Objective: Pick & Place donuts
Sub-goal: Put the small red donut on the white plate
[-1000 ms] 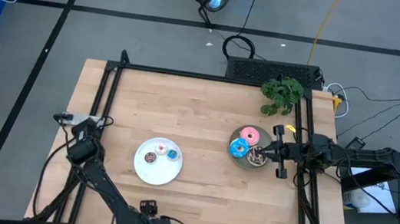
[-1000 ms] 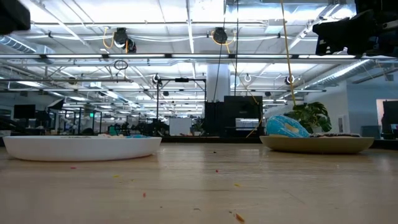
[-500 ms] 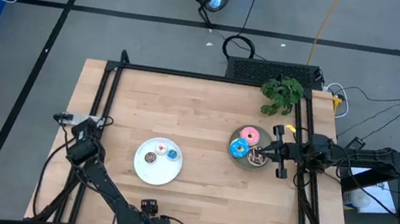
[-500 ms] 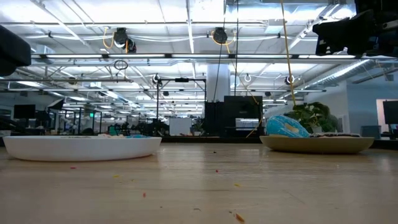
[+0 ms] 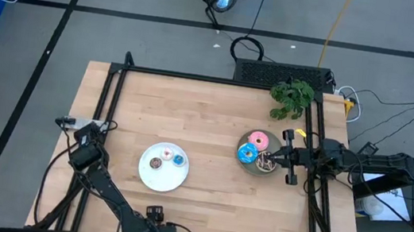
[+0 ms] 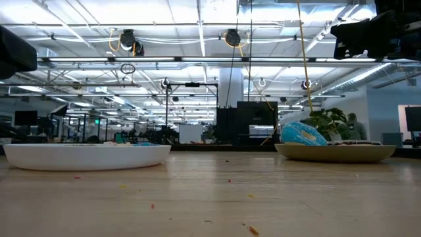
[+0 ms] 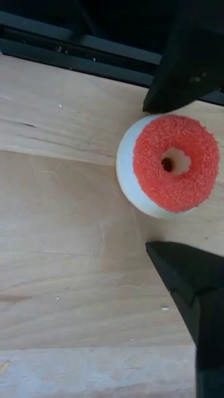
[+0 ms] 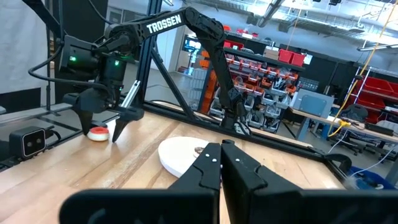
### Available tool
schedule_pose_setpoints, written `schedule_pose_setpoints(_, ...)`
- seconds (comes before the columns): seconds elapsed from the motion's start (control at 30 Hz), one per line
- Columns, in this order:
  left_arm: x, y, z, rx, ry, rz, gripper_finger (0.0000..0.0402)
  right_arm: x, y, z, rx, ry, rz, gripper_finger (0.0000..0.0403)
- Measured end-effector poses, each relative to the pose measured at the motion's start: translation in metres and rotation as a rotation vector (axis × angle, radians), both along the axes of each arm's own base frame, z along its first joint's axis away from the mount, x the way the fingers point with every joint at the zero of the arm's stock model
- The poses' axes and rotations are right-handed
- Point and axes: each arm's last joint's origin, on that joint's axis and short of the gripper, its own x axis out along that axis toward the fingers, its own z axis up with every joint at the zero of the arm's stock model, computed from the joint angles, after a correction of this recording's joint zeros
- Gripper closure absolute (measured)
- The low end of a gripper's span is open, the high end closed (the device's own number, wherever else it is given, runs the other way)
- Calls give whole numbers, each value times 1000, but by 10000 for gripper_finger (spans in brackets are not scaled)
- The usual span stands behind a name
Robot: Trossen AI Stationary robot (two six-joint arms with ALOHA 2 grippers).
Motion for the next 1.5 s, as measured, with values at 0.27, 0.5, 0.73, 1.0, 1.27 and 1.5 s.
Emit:
schedule_pose_setpoints(0.27,1,2,0,-13,30,-16,164,0,0,0,-2,0,-1,403)
schedule_pose_setpoints(0.5,4,9,4,-7,59,-18,222,0,0,0,-2,0,0,403)
schedule_pose_setpoints(0.73,11,23,27,29,157,-7,228,0,0,0,-2,1,-1,403)
schedule_pose_setpoints(1.0,21,43,95,82,210,-28,200,0,0,0,6,2,0,403)
schedule_pose_setpoints(1.27,22,52,170,49,-21,-139,219,0,0,0,5,2,0,403)
schedule_pose_setpoints(1.5,-5,77,222,60,-174,-52,252,0,0,-1,5,13,0,403)
